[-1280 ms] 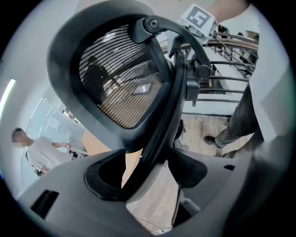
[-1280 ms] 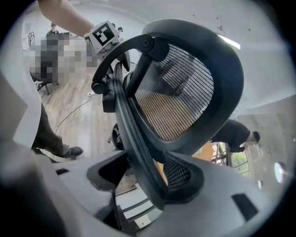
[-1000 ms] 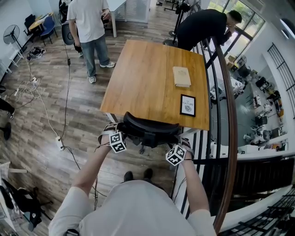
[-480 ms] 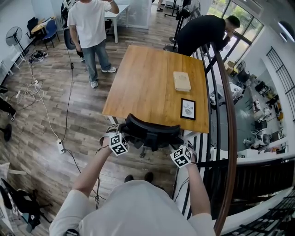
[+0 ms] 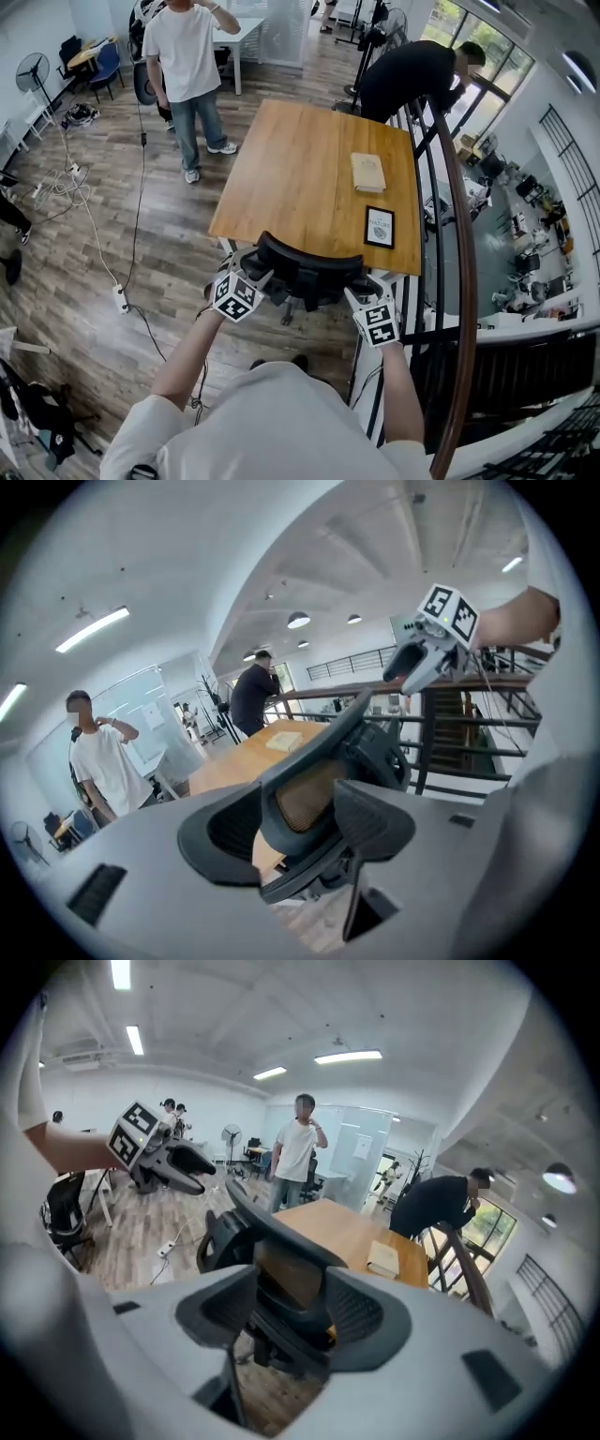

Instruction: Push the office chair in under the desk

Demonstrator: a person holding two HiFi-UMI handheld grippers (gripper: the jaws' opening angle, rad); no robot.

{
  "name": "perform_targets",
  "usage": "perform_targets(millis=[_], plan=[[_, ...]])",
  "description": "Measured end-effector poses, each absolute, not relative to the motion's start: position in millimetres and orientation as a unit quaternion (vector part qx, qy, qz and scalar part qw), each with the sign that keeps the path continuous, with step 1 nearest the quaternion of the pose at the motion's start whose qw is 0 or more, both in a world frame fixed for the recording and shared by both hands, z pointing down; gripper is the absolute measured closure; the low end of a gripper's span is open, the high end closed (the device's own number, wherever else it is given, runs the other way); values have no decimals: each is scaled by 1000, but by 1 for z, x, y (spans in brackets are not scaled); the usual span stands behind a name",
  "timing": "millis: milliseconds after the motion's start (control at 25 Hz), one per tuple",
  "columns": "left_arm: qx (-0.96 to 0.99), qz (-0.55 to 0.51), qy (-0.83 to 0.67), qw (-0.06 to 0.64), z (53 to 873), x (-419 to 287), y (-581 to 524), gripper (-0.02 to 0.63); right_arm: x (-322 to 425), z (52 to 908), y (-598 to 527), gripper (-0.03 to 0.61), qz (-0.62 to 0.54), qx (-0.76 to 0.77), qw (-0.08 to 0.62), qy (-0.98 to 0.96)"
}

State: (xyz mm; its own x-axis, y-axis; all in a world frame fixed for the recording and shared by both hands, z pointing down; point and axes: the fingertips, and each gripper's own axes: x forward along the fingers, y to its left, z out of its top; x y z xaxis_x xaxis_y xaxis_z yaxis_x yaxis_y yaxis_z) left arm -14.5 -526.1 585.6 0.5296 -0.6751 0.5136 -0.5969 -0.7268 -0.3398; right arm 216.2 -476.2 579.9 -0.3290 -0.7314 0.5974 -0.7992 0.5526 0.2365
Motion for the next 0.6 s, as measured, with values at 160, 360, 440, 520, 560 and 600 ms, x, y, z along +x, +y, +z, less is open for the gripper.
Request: perform_targets(millis=[160, 360, 440, 520, 560, 600], plan=[[-881, -283, 375, 54, 558, -7, -513, 377, 213, 544, -470, 348, 28, 493, 279, -824], [-893, -214, 395, 24, 516, -4, -502, 390, 208, 502, -461, 365, 5, 511, 219, -831], [-894, -186, 407, 13, 500, -7, -499, 399, 207, 492, -457, 370, -4, 515, 204, -832], [-894, -165, 416, 2, 487, -10, -497, 405, 207, 481, -453, 370, -9, 521, 188, -832], [-894, -156, 420, -2, 481, -12, -496, 408, 208, 476, -452, 370, -10, 525, 181, -832], [-894, -147, 424, -6, 476, -14, -496, 414, 210, 470, -451, 371, -12, 528, 174, -831]])
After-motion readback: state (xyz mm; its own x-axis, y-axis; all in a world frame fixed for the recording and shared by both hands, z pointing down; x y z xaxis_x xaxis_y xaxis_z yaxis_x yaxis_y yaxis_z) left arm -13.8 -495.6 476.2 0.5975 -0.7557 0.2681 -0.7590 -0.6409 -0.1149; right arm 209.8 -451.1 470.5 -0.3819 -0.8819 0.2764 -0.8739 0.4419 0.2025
